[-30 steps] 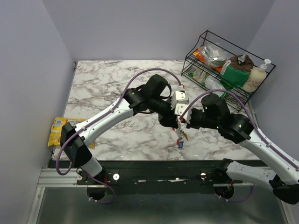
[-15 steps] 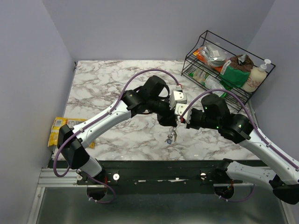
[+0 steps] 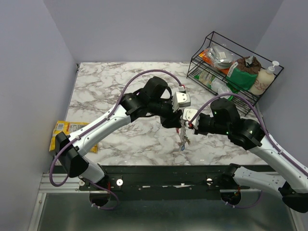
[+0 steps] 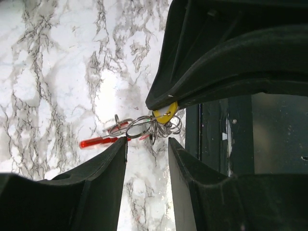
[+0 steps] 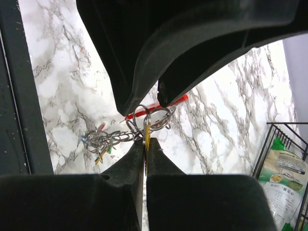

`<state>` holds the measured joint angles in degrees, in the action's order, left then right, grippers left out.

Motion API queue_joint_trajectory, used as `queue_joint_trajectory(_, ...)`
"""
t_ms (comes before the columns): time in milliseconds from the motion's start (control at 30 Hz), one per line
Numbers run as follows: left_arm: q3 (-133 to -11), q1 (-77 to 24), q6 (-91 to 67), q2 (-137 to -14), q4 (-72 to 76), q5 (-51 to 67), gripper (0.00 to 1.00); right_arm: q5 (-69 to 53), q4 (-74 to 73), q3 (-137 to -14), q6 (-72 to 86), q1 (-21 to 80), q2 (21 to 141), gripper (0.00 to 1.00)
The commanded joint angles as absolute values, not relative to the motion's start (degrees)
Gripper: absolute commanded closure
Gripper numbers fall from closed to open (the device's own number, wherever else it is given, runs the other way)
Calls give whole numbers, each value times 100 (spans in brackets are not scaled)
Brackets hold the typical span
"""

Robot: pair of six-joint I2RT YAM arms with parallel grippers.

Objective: Remove the keys from the keyring
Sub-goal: Remove the key from the keyring.

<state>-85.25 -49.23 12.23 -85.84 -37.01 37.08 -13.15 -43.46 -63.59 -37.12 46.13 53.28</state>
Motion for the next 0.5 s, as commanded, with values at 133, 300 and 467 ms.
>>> queue_joint_trajectory(133, -8560, -4913, 1354, -8437, -3788, 3989, 51, -1529, -4465, -6794, -3516, 4597, 5388, 91)
queue_joint_trajectory(300, -8604, -4922, 1380, -8429, -3850, 4298, 52, -1696, -4447, -6864, -3287, 4526, 5511, 90)
queue_joint_trajectory(467, -8543, -4922, 1283, -8385, -3718, 4096, 52, -2179, -4517, -6926, -3182, 4421, 5537, 91)
